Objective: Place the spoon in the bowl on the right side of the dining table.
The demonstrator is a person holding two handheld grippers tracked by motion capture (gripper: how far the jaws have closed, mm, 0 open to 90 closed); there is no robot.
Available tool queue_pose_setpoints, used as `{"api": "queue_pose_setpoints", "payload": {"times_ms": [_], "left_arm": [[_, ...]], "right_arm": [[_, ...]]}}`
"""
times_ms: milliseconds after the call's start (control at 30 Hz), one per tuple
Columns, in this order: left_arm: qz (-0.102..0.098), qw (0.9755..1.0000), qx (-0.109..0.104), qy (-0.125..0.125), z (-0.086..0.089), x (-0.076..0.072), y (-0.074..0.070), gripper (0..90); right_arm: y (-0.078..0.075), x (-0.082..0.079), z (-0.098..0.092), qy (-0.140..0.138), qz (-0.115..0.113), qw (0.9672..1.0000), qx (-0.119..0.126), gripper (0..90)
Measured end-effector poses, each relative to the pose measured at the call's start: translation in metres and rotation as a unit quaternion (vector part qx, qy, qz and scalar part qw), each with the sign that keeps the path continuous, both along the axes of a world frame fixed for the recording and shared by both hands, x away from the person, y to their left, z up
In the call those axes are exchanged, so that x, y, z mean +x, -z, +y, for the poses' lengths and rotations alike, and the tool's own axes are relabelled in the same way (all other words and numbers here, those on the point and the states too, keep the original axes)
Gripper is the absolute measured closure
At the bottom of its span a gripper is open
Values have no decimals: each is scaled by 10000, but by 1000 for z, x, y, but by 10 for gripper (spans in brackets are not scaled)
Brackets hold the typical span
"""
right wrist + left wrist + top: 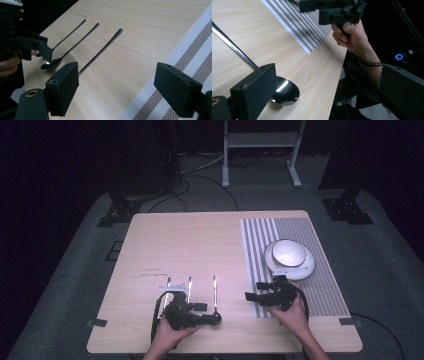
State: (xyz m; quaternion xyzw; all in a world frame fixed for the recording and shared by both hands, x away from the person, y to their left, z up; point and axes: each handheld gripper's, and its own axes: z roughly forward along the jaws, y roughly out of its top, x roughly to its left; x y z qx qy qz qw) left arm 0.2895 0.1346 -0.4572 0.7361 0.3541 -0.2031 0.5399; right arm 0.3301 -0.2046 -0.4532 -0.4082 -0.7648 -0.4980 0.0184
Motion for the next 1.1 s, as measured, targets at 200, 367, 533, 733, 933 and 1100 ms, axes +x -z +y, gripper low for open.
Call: {"api": "queue_pose_setpoints", "payload": {"times_ms": [200,367,533,733,933,1100], "left_arm": [[122,9999,-39,112,-9,-1,4,8],[181,9996,25,228,-16,-3,8,8],[312,9989,124,330,-21,-4,14,8],[413,9978,313,424,-23,-4,19,43],[555,9947,777,390,-28,-5,23,51],[510,9944,837,385,-28,-5,22,53]], "right_arm": [[-1,2,2,-28,12,10000,17,186],[-1,2,1,-20,23,10000,0,186],[-1,2,0,-8,27,10000,24,206],[-1,3,1,5,5,10000,43,209],[0,3,4,-21,20,10000,18,209],[-1,4,5,-42,46,10000,29,208]]}}
